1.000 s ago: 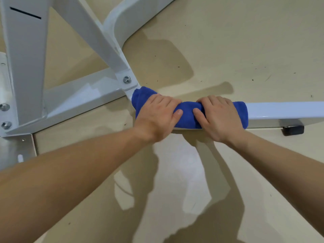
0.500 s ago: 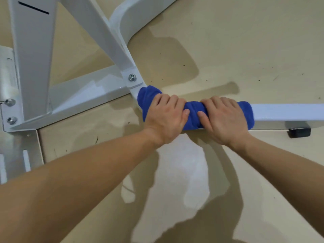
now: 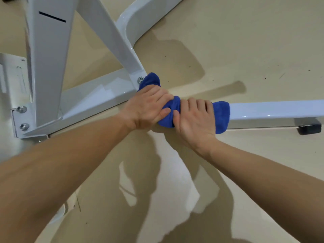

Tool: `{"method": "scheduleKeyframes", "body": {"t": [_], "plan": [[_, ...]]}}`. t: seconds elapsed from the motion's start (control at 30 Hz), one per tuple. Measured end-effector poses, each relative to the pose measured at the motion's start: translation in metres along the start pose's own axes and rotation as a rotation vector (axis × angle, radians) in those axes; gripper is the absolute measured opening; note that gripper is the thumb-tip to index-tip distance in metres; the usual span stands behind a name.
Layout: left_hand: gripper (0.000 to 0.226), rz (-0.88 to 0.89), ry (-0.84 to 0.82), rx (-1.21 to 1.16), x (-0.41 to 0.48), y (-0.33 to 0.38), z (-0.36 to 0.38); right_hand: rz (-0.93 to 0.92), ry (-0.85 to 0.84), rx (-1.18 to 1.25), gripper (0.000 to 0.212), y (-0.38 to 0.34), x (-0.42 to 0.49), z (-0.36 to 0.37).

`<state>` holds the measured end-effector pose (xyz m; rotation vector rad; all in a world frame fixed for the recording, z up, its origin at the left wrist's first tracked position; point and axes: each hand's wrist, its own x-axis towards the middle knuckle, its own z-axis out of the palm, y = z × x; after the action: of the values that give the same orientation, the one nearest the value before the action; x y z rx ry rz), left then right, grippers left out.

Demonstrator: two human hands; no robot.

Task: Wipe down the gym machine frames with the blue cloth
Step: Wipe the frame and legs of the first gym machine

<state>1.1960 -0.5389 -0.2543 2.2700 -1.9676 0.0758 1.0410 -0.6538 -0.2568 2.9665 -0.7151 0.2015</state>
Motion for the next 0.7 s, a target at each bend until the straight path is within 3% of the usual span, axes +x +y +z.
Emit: {"method": "scheduleKeyframes", "body": {"t": [0.2, 0.37, 0.53, 0.7], "plan": [[0.049, -0.195, 0.129, 0.049, -0.014, 0.038, 0.017, -0.314, 0.101, -0.033, 0.055, 0.043, -0.004, 0.010], [0.053, -0.373, 0.103, 0.167, -0.002, 0.099, 0.035, -0.440, 0.170, -0.083, 0.061, 0.095, -0.011, 0.020], [0.054, -0.333, 0.069, 0.194, 0.035, 0.134, 0.038, -0.467, 0.216, -0.134, 0.064, 0.161, -0.017, 0.024], [0.061, -0.205, -0.005, 0.195, 0.097, 0.172, 0.043, -0.432, 0.160, -0.128, 0.068, 0.235, -0.029, 0.021]]}}
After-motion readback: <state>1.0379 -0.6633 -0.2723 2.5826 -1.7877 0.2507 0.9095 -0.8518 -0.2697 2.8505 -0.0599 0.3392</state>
